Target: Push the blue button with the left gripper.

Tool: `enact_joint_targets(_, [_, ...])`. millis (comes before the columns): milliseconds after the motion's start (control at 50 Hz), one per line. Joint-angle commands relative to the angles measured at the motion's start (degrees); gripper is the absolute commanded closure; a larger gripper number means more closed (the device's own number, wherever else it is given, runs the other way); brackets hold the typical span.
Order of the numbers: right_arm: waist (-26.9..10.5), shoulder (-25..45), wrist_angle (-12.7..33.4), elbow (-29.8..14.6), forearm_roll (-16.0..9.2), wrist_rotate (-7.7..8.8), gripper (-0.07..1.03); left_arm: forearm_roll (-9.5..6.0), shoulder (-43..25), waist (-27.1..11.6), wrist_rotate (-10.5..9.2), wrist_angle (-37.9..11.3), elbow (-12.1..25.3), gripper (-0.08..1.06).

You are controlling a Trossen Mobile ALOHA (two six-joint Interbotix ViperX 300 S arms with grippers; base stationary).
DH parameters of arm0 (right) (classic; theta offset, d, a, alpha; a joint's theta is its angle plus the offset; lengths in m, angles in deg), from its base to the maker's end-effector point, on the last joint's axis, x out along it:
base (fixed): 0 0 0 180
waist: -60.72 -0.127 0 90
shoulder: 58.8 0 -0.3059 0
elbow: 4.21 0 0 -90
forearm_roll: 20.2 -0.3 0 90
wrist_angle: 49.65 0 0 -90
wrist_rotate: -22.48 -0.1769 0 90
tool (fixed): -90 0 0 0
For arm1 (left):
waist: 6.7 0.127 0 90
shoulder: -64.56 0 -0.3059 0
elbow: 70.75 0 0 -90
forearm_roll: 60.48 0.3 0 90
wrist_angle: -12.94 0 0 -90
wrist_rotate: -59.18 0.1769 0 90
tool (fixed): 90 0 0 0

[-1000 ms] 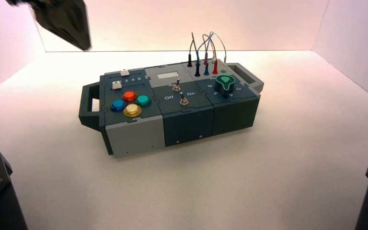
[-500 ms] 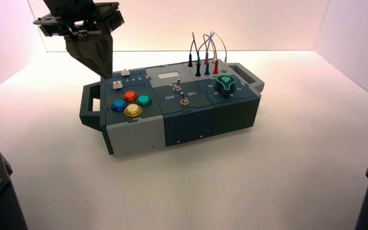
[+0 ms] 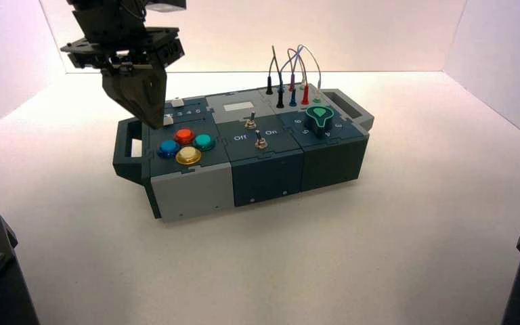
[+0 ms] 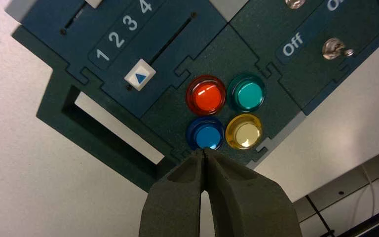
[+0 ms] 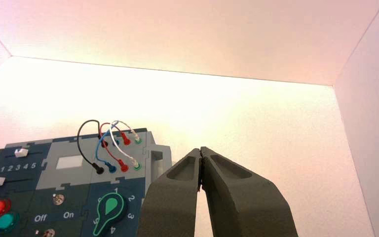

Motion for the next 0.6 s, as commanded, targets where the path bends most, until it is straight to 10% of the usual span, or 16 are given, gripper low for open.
enact_joint_targets(20, [-0.18, 0.0, -0.35, -2.11, -0.09, 0.0, 0.99, -0.09, -0.7, -0.44, 0.0, 0.18, 1.14, 1.01])
enact_joint_targets(600, [-0.18, -0.79, -0.35, -2.2, -0.09, 0.09, 0.99, 0.0, -6.68, -2.29, 0.44, 1.49, 2.81, 1.01])
